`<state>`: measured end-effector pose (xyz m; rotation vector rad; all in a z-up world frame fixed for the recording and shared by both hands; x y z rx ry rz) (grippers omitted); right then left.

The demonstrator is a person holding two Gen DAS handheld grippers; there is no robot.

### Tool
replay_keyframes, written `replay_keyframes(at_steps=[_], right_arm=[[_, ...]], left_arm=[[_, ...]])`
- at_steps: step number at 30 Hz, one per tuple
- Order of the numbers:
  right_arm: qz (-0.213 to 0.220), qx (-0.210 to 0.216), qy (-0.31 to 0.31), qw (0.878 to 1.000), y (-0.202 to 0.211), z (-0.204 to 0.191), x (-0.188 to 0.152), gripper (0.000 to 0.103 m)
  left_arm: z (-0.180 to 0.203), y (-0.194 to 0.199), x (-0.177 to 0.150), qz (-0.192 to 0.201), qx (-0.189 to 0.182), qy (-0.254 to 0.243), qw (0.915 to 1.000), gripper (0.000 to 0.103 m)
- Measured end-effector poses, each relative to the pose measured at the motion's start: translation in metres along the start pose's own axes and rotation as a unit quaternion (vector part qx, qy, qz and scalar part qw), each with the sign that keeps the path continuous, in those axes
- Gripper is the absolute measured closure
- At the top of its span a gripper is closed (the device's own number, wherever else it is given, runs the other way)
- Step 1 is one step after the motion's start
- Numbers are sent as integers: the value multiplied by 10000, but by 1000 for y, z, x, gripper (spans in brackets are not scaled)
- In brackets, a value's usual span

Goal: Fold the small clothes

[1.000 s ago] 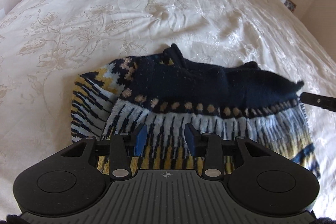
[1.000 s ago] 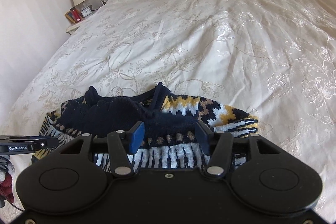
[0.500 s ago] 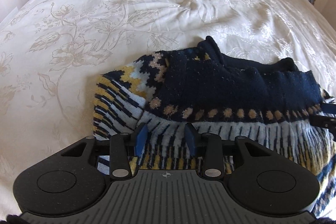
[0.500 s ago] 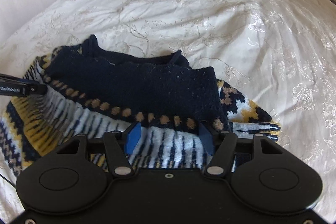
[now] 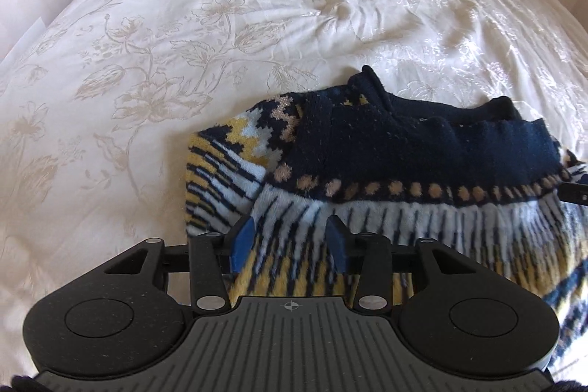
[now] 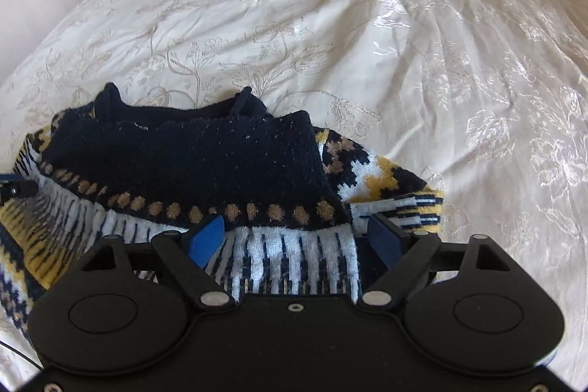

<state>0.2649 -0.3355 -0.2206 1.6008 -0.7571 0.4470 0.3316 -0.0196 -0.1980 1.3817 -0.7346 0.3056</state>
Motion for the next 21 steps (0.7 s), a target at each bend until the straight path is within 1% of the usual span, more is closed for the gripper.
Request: replay_keyframes(at_steps=[3, 7, 11, 15, 21], right_arm=[[92, 40, -485, 9988, 20, 9, -3, 16], [114, 90, -882, 9960, 46, 18, -17, 16], [47, 90, -1049, 9944, 61, 23, -28, 16], [-4, 58, -1247, 9922, 74, 32, -43, 15], [-116, 62, -1350, 9908, 84, 38, -60, 15]], left_arm=[[7, 14, -6, -66, -86, 184, 9998, 57], [28, 28, -14, -128, -362, 339, 9987, 55], [54, 33, -22, -197, -580, 197, 9979, 54], [68, 31, -38, -317, -563, 31, 9979, 54], [61, 16, -68, -573, -306, -276, 9975, 53]])
Point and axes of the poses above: each gripper's, at about its wrist camera, not at the fingertips, and y roughly against the way its jaws point, z to its right, x to its top, the point moved 7 cm from there along -y, roughly the way its jaws point, and after that the axes turned 11 degrees about z, right-handed, at the moved point
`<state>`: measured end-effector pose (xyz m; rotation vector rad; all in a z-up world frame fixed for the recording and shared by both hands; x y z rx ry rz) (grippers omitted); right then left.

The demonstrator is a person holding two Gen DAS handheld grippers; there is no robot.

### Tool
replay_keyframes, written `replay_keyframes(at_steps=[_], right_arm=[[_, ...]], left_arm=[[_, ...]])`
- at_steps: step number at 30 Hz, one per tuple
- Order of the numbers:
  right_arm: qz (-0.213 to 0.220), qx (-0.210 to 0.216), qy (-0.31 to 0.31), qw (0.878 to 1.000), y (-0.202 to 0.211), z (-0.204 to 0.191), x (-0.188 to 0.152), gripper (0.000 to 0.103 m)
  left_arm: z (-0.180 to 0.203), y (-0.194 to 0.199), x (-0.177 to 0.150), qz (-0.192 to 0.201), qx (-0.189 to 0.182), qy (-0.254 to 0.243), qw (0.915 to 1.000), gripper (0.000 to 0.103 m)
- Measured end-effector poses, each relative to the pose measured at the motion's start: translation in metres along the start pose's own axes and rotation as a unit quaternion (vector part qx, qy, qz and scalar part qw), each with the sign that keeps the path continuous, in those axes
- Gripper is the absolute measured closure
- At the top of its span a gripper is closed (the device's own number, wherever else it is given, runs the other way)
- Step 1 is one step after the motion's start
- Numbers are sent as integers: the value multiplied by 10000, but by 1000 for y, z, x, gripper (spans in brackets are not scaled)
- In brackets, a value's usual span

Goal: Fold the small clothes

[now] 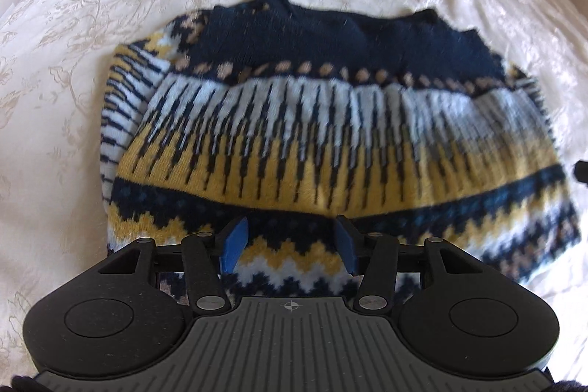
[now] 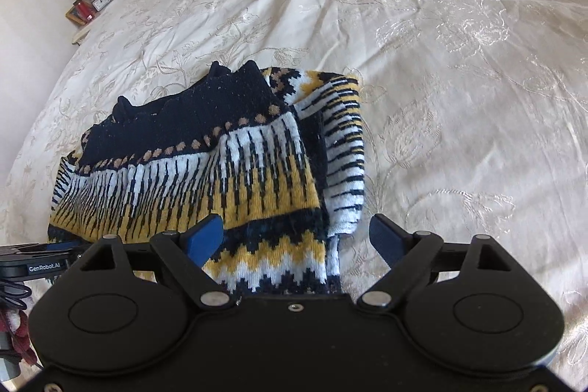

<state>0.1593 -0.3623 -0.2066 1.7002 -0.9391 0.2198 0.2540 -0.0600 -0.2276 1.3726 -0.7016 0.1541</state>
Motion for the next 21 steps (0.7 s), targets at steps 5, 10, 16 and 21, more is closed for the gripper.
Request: replay_keyframes(at_steps=[5, 10, 16, 21], right_arm=[[-82, 106, -102, 9999, -1, 5, -5, 15], [-141, 200, -360, 9991, -11, 17, -3, 11], [-484, 563, -747, 9944, -34, 30, -3, 8], [-678, 968, -941, 9885, -53, 24, -4, 1]], left_arm=[[0, -7, -1, -116, 70, -52, 9999, 51], [0, -6, 0, -110, 36, 49, 9999, 49], [4, -14, 0, -233, -81, 101, 9996, 28], [14, -24, 2, -300, -37, 107, 9995, 7]])
Point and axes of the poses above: each gripper's, at about its wrist camera, not at the fingertips, and y roughly against the way its jaws point, z to its right, x to its top, the point moved 7 cm from there along -y, roughly the way its jaws point, and after that the axes turned 11 degrees about z, right-handed, at the moved point
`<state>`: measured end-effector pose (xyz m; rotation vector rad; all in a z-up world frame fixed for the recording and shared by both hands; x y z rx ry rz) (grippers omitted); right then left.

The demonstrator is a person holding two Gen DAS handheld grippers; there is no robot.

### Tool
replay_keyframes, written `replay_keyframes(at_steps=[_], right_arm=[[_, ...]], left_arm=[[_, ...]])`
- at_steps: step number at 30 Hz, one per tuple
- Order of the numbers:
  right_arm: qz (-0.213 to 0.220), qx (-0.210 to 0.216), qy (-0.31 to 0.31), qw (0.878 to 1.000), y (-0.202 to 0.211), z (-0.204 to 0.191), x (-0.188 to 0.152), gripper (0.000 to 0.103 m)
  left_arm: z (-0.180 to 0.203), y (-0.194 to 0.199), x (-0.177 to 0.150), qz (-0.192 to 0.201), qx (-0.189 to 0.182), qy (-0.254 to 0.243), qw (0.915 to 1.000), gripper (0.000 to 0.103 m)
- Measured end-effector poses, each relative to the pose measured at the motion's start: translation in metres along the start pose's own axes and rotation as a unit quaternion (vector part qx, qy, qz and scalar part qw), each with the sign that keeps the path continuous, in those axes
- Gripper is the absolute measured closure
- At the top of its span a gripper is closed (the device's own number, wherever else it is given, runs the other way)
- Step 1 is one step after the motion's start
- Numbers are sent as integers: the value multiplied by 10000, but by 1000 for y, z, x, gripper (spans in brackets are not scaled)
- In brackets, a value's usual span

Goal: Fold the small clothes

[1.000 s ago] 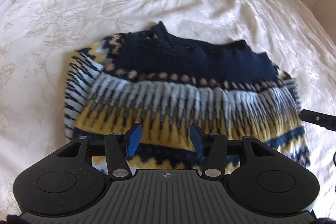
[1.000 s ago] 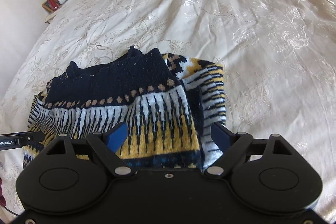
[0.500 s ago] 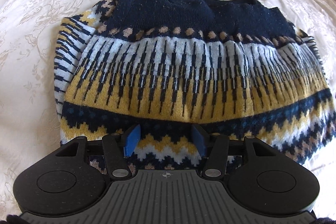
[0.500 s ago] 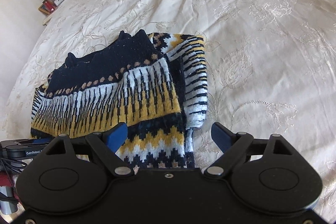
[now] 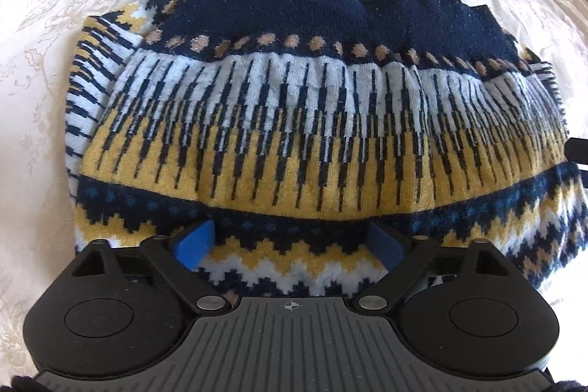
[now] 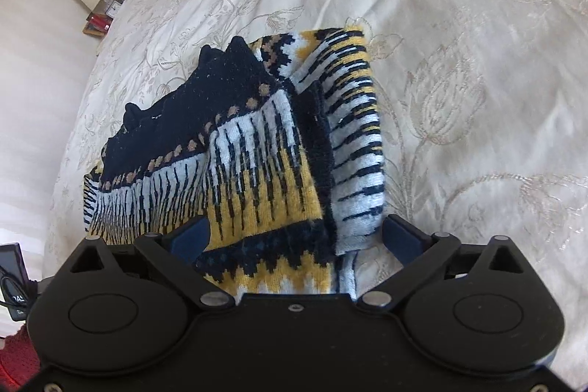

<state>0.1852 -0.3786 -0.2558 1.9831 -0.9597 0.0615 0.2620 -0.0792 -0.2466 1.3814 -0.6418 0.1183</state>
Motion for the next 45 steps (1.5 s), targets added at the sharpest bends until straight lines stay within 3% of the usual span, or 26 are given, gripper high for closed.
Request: replay_keyframes(at_steps=[2, 9, 14, 16, 19, 26, 30, 35, 37, 43, 45], right_arm=[[-71, 54, -15, 10000, -8, -2, -1, 0], [-119, 189, -374, 9990, -20, 6, 1, 0], [5, 445, -830, 9956, -16, 17, 3, 0], [1, 522, -780, 9956, -15, 17, 2, 0], [-36, 569, -675, 9961, -16, 16, 3, 0], [-41, 766, -763, 9941, -13, 21, 3, 0], [-94, 860, -820, 9929, -12, 24, 4, 0], [-141, 952, -693, 9929, -12, 22, 5, 0], [-107, 1009, -560, 9933, -13, 18, 4, 0], [-41, 1224, -332, 9919, -24, 5, 9, 0], [-65, 1271, -294, 9914, -27, 0, 12, 1]], left_arm=[[5, -4, 1, -8, 51, -17, 10000, 1], [15, -9, -1, 152, 316, -25, 9994, 0], [20, -8, -5, 135, 288, 9, 9995, 1], [22, -4, -5, 81, 231, 91, 9997, 2], [24, 8, 2, 181, 130, 317, 9993, 12], [42, -1, 42, 398, 50, 506, 9979, 12], [54, -29, 55, 258, 258, 206, 9991, 12], [55, -63, 63, 21, 511, 223, 9984, 0], [55, -68, 64, 27, 523, 167, 9985, 0], [42, -57, 63, 58, 390, 224, 9990, 0], [29, -45, 64, 111, 324, 309, 9989, 5]])
Point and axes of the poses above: each gripper's, at about its wrist camera, not at the fingertips, and y roughly against the way its jaws point, z to its right, x to its top, the point moved 7 cm from there along -y, roughly the way its jaws point, and after that the axes turned 11 degrees about z, right-handed, at the moved point
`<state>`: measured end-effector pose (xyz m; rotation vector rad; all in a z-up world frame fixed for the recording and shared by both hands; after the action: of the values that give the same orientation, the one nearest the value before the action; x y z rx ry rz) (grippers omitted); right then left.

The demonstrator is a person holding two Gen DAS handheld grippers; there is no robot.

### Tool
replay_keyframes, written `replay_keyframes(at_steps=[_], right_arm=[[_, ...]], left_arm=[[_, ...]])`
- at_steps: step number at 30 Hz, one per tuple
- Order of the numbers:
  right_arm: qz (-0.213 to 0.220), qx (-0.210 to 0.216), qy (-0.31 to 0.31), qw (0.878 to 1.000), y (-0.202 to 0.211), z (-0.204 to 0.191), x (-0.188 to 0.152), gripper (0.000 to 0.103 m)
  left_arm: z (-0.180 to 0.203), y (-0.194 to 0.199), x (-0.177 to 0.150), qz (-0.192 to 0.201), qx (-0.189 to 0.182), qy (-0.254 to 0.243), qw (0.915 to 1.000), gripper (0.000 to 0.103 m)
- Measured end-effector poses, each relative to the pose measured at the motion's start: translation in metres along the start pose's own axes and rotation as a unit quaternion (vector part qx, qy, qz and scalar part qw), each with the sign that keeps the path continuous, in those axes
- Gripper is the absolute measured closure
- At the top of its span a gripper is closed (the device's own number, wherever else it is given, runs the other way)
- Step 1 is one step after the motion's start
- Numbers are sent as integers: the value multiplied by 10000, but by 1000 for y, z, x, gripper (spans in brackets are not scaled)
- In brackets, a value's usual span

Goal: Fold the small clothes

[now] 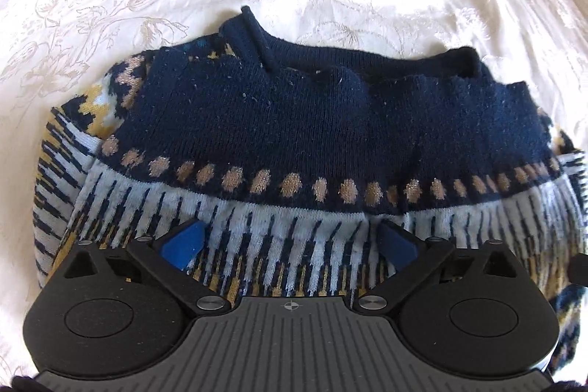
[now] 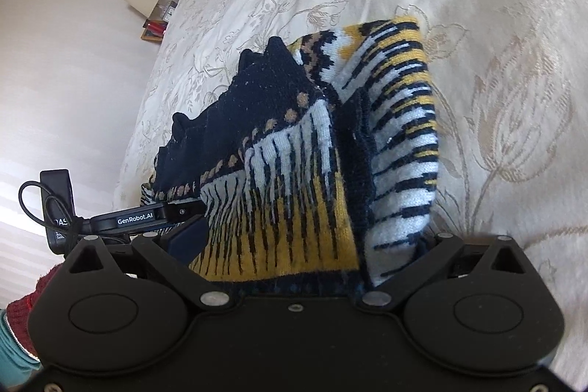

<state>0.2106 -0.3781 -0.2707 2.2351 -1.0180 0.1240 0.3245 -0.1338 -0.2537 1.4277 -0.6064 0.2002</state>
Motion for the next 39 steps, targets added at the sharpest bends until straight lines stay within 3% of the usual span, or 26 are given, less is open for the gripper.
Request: replay_keyframes(at_steps=[1, 2, 5, 7, 16, 28, 33, 39], right_arm=[[-33, 23, 16, 10000, -2, -2, 1, 7], [-70, 34, 12, 10000, -4, -4, 2, 19], [-170, 12, -45, 9998, -8, -9, 3, 49], [-241, -197, 101, 9995, -9, -15, 2, 56], [-113, -1038, 953, 9900, 2, -77, 6, 63], [-251, -899, 1931, 9767, -42, -208, -12, 65], [-605, -1003, 2336, 9653, -88, -243, -41, 65], [-1084, -1579, 3000, 9345, -146, -258, -82, 65]], left_arm=[[-6, 6, 1, 42, -13, 44, 10000, 13], [-9, 13, 0, 69, -24, 77, 9999, 18], [-24, 33, -2, 182, -25, 214, 9996, 18], [-39, 47, -7, 247, 28, 297, 9992, 18], [-103, 107, -38, 179, 226, 729, 9969, 18], [-180, 154, -82, 221, 232, 1539, 9876, 18], [-206, 159, -99, 204, 277, 1703, 9848, 18], [-233, 163, -118, 124, 363, 1906, 9809, 18]])
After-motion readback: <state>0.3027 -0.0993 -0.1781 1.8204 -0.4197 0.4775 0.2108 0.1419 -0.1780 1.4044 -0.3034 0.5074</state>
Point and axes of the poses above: each gripper's, at about its wrist camera, not at the fingertips, and y roughly against the way its jaws point, z to its right, x to its top, the point moved 7 cm from there along -y, roughly the way its jaws point, and after that the axes turned 11 degrees about z, right-handed, at the moved point
